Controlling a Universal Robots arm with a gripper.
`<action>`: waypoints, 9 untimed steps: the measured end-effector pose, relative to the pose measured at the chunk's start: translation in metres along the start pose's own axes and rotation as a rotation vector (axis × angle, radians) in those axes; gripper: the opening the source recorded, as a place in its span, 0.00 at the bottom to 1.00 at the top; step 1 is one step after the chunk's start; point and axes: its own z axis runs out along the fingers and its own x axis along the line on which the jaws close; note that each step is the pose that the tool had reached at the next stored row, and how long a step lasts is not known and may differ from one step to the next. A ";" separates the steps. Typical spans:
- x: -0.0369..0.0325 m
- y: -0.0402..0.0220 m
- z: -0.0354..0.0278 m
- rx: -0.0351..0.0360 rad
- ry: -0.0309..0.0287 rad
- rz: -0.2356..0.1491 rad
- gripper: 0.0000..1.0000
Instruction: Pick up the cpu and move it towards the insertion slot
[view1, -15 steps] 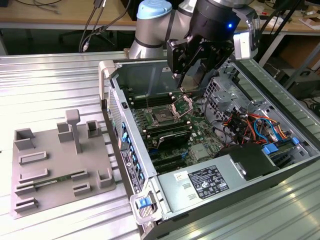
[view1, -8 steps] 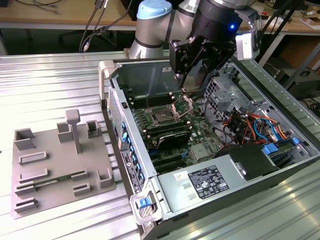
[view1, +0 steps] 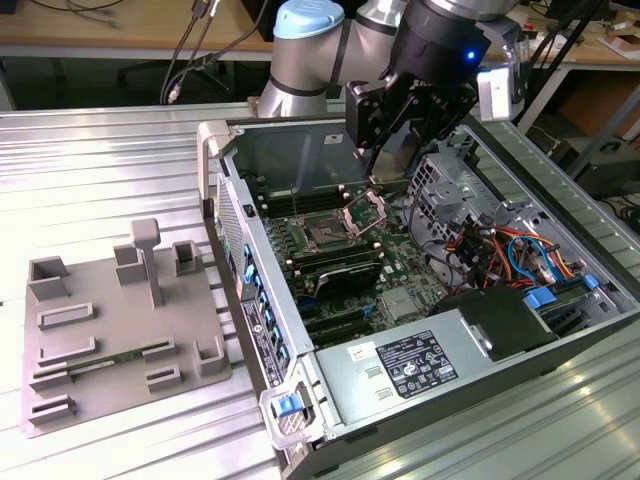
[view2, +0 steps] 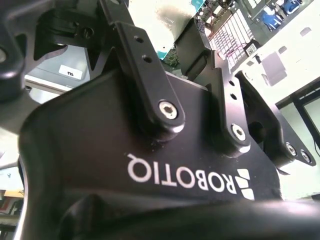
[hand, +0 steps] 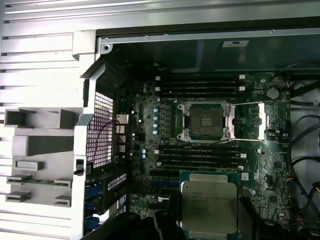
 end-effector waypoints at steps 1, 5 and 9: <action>-0.0007 0.0000 0.0001 0.0000 0.0000 0.000 0.54; -0.0036 0.0000 0.0007 -0.0001 0.0000 0.000 0.54; -0.0075 -0.0001 0.0015 -0.0001 0.0000 0.000 0.54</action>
